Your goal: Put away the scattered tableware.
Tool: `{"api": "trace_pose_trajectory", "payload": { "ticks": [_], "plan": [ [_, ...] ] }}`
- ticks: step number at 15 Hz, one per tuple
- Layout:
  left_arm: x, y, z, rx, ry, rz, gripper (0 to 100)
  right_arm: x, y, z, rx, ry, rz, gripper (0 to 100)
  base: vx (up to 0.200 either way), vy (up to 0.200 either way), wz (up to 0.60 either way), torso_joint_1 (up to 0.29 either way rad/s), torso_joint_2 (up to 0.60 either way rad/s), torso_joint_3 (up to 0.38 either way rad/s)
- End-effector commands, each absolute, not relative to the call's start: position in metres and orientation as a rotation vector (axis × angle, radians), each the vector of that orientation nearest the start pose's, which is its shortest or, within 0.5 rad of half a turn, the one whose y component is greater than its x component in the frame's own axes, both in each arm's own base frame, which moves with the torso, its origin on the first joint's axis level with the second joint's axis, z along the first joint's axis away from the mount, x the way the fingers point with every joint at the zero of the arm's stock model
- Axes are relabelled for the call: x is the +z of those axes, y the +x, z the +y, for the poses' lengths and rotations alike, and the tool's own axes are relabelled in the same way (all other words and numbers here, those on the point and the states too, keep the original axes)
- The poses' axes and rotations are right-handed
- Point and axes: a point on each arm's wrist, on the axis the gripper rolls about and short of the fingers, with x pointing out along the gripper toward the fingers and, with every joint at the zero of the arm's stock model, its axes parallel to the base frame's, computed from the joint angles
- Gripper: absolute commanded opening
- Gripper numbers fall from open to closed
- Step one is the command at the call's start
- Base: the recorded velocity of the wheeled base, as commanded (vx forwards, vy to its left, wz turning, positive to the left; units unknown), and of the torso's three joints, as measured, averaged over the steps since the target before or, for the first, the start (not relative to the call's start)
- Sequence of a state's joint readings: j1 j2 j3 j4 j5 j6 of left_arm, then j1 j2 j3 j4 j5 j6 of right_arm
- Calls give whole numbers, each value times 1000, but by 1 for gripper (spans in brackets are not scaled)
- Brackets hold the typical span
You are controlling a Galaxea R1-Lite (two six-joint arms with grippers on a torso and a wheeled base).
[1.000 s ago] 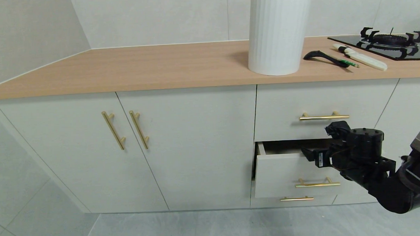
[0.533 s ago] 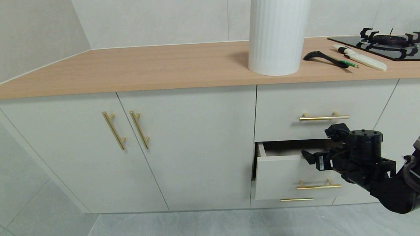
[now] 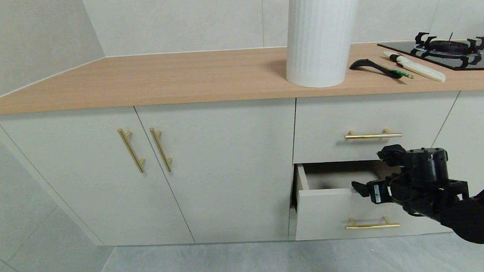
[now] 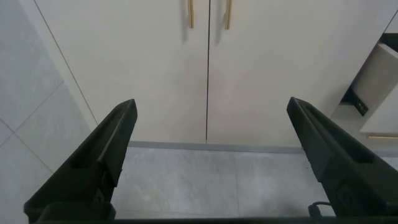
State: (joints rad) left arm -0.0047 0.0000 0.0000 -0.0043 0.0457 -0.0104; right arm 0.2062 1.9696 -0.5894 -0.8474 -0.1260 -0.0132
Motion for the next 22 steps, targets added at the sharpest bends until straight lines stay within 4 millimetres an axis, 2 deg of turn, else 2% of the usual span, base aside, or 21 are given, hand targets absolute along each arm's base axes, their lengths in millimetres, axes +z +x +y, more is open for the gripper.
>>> {"api": "trace_pose_trajectory", "payload": {
  "ticks": [1,6,10,14,20,22],
  "plan": [
    [76,-23,1,41,-11,-5,100,81,300,60,103,-95,515,100,0,0,0,0,0,0],
    [76,-23,1,41,-11,-5,100,104,275,57,175,-102,671,100,0,0,0,0,0,0],
    [76,-23,1,41,-11,-5,100,134,251,57,287,-81,834,100,0,0,0,0,0,0],
    [76,-23,1,41,-11,-5,100,134,250,57,286,-85,839,100,0,0,0,0,0,0],
    [76,-23,1,41,-11,-5,100,105,259,63,197,-195,943,100,0,0,0,0,0,0],
    [76,-23,1,41,-11,-5,100,100,254,64,210,-226,986,100,0,0,0,0,0,0]
  ]
}}
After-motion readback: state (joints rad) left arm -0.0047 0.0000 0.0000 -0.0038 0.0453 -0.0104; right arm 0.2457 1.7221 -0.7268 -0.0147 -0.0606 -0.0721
